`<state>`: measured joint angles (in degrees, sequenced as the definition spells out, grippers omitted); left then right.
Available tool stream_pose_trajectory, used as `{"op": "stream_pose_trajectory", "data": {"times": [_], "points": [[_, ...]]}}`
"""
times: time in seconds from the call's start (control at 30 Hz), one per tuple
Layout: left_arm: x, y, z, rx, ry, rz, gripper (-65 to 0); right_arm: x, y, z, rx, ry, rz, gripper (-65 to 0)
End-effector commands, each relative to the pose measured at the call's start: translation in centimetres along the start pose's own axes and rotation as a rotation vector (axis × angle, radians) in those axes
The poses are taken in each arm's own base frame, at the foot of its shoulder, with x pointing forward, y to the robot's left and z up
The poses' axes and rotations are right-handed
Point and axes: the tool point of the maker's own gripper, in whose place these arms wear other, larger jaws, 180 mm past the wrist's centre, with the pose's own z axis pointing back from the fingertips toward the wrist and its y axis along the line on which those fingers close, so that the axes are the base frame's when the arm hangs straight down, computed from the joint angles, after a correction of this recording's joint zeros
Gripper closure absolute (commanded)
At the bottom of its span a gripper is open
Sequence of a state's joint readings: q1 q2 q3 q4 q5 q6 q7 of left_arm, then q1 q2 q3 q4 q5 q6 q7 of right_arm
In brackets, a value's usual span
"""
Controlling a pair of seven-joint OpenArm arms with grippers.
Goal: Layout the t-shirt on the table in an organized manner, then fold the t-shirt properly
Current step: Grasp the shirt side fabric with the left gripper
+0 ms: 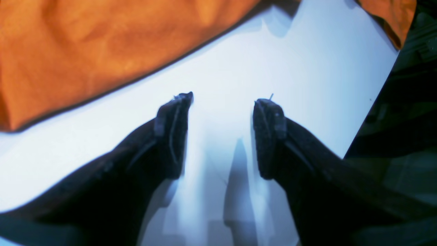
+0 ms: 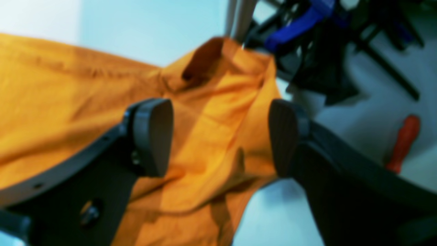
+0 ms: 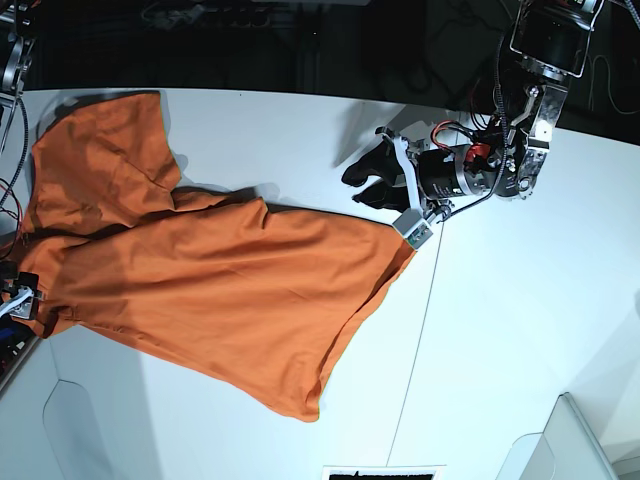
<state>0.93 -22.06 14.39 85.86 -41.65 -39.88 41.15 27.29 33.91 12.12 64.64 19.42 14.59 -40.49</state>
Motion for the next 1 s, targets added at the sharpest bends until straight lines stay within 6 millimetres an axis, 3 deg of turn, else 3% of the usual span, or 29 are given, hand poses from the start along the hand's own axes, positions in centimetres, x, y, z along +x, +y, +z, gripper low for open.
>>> {"op": "stream_pose_trajectory", "data": {"times": [0.0, 0.2, 0.37, 0.6, 0.63, 0.77, 0.83, 0.97], "points": [[1.6, 0.3, 0.4, 0.002, -0.035, -0.021, -34.1, 2.0, -0.7, 0.8, -0.006, -0.049, 0.0, -43.4], [4.3, 2.7, 1.0, 0.083, -0.031, -0.132, -34.2, -0.1, 0.2, 2.1, 0.05, -0.044, -0.038, -43.2], [8.8, 5.0, 2.7, 0.145, -0.1, -0.195, -34.2, -1.7, 1.8, 5.0, 0.088, -0.077, -0.012, -43.2], [13.6, 5.5, 3.7, 0.155, -0.198, -0.241, -34.1, -9.0, 4.6, 5.2, 0.141, 0.023, -0.033, -42.1], [14.0, 5.6, 3.7, 0.158, -0.212, -0.245, -34.1, -10.1, 5.2, 5.2, 0.153, 0.041, -0.04, -37.5], [15.3, 6.6, 2.7, 0.156, -0.259, -0.201, -34.1, -12.6, 7.1, 5.0, 0.182, 0.073, -0.075, -5.3], [15.8, 7.2, 1.3, 0.143, -0.267, -0.148, -34.1, -12.6, 7.8, 5.1, 0.2, 0.063, -0.078, -0.9], [16.3, 7.6, -1.5, 0.107, -0.264, -0.047, -34.1, -12.3, 8.3, 5.4, 0.199, 0.054, -0.082, -0.9]]}}
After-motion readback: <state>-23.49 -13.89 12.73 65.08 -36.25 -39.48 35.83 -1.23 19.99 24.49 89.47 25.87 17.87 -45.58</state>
